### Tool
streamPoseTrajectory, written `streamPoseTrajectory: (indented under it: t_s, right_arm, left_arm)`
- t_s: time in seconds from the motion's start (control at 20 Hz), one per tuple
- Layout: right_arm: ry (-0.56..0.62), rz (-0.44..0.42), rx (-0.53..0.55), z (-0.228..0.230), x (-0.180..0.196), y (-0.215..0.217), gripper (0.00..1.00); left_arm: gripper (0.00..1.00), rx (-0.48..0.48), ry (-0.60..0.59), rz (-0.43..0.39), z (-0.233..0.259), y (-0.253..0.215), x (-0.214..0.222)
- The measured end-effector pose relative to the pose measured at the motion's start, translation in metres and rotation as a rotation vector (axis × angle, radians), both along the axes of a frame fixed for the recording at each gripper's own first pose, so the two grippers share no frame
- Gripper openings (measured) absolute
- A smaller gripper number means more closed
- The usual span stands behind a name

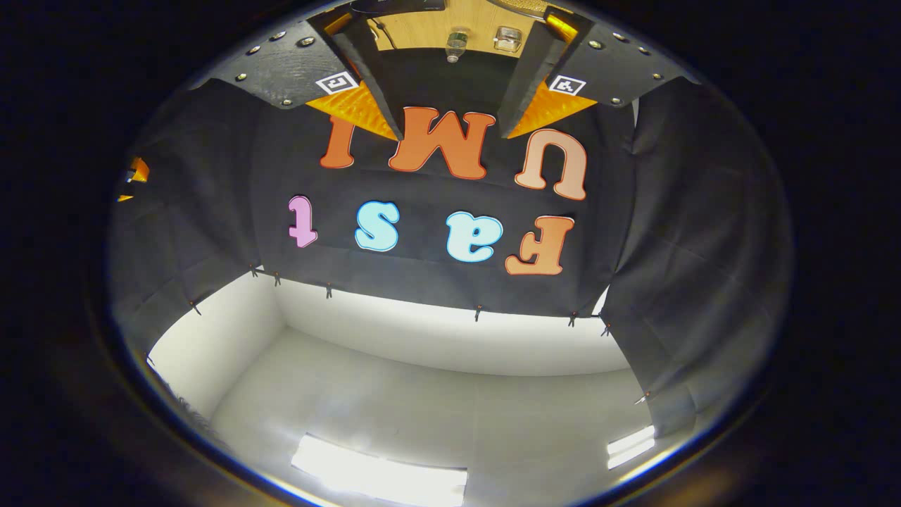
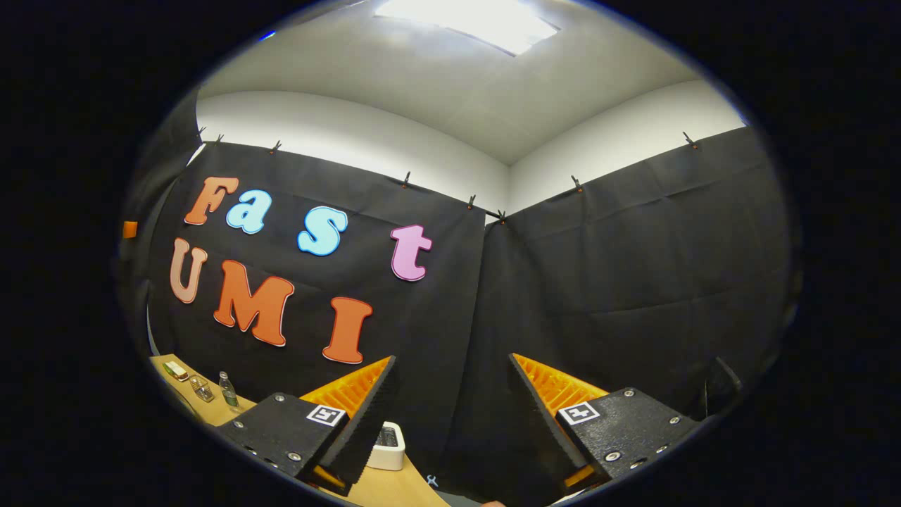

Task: First push the handle of the pot to place it horizontally, then grasp the pot with both hands and set it on the induction cooktop.

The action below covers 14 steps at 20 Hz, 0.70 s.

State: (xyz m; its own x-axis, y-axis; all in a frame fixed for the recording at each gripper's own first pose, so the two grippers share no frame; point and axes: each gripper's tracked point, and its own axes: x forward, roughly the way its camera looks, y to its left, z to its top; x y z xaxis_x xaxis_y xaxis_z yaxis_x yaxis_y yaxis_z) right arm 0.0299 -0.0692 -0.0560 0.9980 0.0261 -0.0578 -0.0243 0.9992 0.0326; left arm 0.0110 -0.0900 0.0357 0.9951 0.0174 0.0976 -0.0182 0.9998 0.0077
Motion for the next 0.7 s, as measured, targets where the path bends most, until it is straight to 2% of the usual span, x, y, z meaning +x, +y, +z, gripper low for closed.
streamPoseTrajectory:
  t_s: [0.15,0.35,0.7]
  right_arm:
    - [0.003,-0.018,-0.007,0.004,-0.001,-0.007,0.94]
    - [-0.025,-0.092,-0.013,0.022,-0.005,-0.014,0.94]
    - [-0.05,-0.12,-0.024,0.048,-0.014,0.013,0.94]
  left_arm:
    - [0.8,0.022,-0.021,0.004,0.006,0.003,0.007]
    - [0.83,0.036,-0.025,-0.029,0.006,0.013,0.018]
    - [0.8,0.093,-0.033,-0.026,0.016,0.056,0.033]
